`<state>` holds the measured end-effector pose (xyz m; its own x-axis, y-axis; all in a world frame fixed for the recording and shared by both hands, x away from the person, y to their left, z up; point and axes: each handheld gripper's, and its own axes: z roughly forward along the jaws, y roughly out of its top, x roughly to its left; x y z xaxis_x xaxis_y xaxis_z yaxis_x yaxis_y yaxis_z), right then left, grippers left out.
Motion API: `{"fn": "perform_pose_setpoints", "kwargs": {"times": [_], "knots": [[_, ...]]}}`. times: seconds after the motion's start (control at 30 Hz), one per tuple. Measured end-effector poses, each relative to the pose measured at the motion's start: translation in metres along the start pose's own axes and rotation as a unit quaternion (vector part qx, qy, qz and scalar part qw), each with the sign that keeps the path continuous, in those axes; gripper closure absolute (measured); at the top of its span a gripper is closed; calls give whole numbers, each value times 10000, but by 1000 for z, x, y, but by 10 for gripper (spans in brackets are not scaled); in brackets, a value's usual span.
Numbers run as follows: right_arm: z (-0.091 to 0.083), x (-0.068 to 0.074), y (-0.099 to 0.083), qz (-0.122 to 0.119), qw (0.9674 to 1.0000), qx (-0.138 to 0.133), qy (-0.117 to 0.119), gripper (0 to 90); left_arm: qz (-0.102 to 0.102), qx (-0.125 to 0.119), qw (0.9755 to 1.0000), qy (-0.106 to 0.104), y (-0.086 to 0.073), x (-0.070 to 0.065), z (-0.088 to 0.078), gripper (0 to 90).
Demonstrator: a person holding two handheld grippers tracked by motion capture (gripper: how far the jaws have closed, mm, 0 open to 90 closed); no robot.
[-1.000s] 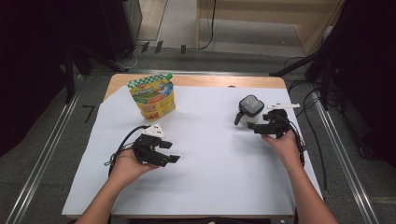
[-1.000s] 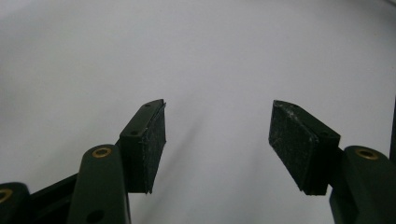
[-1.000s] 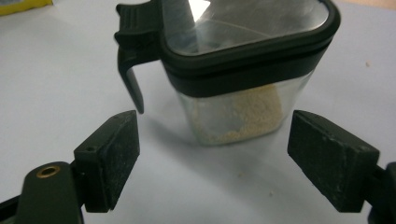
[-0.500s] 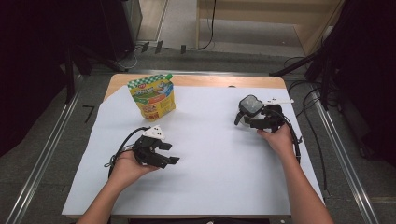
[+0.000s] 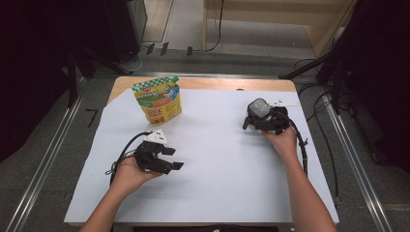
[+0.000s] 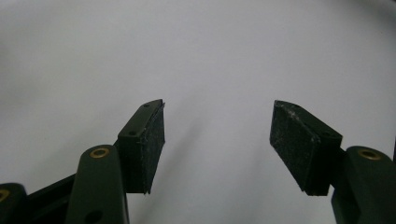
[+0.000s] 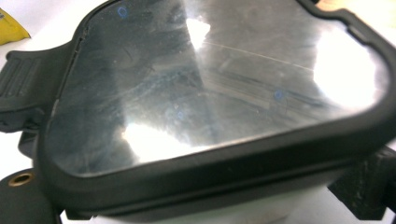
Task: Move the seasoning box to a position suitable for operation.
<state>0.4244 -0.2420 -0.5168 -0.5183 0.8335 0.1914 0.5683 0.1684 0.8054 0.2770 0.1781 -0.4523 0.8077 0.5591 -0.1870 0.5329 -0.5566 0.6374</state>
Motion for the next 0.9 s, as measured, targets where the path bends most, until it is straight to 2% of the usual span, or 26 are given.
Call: {"fn": "perform_pose_setpoints", "kwargs": {"times": [0.03, 0.17, 0.3, 0.37, 0.57, 0.9], "knots": [[1, 3, 0, -15, 10000, -29, -92, 104, -13, 12, 10000, 10, -1, 1, 0, 363], [3, 4, 0, -59, 9998, -91, -155, 108, -13, 18, 10000, 18, -1, 0, 0, 363], [6, 5, -1, 55, 9997, -138, -176, 110, -6, 29, 10000, 31, -1, -1, 0, 363], [7, 6, -1, 17, 9996, -149, -218, 115, 8, 34, 10000, 27, -1, -1, 0, 363], [6, 9, 1, -95, 9992, -154, -344, 131, -6, 23, 10000, 33, -2, 0, -1, 364], [1, 10, 1, -54, 9987, -238, -451, 146, -30, 4, 10000, 46, -3, 2, -3, 365]]}}
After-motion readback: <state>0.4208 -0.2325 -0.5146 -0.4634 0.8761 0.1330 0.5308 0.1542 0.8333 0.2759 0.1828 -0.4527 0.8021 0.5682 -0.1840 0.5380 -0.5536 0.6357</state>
